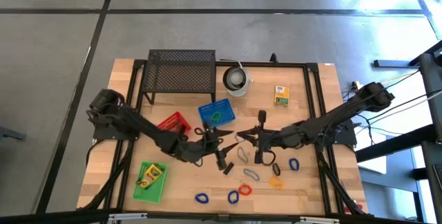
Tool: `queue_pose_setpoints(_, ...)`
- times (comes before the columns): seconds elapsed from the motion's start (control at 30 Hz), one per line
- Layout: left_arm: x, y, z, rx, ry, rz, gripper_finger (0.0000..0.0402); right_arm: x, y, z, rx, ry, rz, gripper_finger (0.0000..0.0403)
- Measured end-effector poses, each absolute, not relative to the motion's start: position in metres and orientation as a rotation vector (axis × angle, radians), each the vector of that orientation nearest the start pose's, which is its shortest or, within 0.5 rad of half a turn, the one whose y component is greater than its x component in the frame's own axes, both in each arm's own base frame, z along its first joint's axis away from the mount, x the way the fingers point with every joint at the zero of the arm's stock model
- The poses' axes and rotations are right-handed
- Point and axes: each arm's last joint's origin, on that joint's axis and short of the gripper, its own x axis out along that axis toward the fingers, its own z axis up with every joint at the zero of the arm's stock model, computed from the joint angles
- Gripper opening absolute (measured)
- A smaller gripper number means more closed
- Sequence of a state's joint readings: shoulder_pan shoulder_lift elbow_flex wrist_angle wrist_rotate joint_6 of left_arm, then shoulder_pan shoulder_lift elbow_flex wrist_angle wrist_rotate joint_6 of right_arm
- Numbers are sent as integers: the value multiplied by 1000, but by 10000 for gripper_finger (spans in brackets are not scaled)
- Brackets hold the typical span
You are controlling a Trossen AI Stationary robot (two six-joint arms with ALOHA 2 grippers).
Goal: Pick & Place Office Desk Supplies
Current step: Put the blue rubber band into the red bin
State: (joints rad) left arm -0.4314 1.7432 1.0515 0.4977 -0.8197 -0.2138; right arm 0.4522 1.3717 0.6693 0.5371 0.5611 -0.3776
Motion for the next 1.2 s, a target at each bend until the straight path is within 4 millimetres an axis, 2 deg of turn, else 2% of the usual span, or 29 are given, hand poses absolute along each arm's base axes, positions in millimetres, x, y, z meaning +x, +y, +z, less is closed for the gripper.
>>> queue_pose_setpoints(0.23,362,-130,225,-112,142,380,214,264,111,233,-484,170,-77,13)
queue_pose_setpoints(0.37,363,-127,222,-118,146,398,192,264,111,233,-484,170,-77,13)
queue_pose_setpoints(0.5,363,-127,222,-116,149,396,134,264,111,233,-484,170,-75,13)
queue_pose_setpoints(0.67,363,-129,221,-118,161,349,33,264,112,232,-470,165,-44,13)
queue_pose_setpoints(0.73,363,-130,221,-116,167,320,10,264,113,232,-449,159,-10,13)
queue_pose_setpoints(1.0,363,-130,221,-113,172,320,3,263,112,234,-318,153,-39,21)
queue_pose_setpoints(1.2,363,-130,221,-110,172,328,3,261,112,239,-251,138,-6,67)
